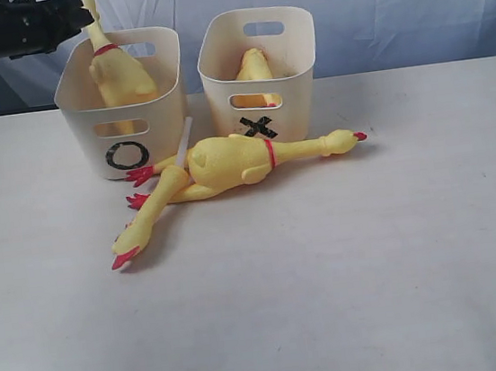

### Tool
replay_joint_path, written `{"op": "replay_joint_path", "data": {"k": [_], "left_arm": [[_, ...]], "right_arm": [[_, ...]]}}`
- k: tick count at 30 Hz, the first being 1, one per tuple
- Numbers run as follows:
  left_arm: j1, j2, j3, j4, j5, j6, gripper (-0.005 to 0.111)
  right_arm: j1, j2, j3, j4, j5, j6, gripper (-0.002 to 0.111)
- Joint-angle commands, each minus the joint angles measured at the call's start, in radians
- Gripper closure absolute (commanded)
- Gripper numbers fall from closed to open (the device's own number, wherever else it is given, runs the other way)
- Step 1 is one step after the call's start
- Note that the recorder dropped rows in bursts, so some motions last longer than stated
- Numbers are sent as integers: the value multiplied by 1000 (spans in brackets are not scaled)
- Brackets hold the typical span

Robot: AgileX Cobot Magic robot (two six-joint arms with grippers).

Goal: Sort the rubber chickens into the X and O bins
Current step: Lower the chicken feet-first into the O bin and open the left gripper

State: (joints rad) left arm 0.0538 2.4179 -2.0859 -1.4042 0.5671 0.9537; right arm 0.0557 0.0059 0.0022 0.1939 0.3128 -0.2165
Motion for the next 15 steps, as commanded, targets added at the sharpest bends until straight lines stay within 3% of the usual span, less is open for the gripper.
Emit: {"op": "replay_joint_path", "data": {"k": [1, 11, 15], "left_arm": [[-6, 1, -5, 8, 13, -4, 71], [-4, -65, -5, 21, 84, 56, 73], [-4, -119, -5, 102, 140, 80, 90]], "right_arm": [[5, -6, -2, 2, -7, -3, 109], [5, -6, -2, 2, -7, -3, 109], [5, -6, -2, 2, -7, -3, 109]]}}
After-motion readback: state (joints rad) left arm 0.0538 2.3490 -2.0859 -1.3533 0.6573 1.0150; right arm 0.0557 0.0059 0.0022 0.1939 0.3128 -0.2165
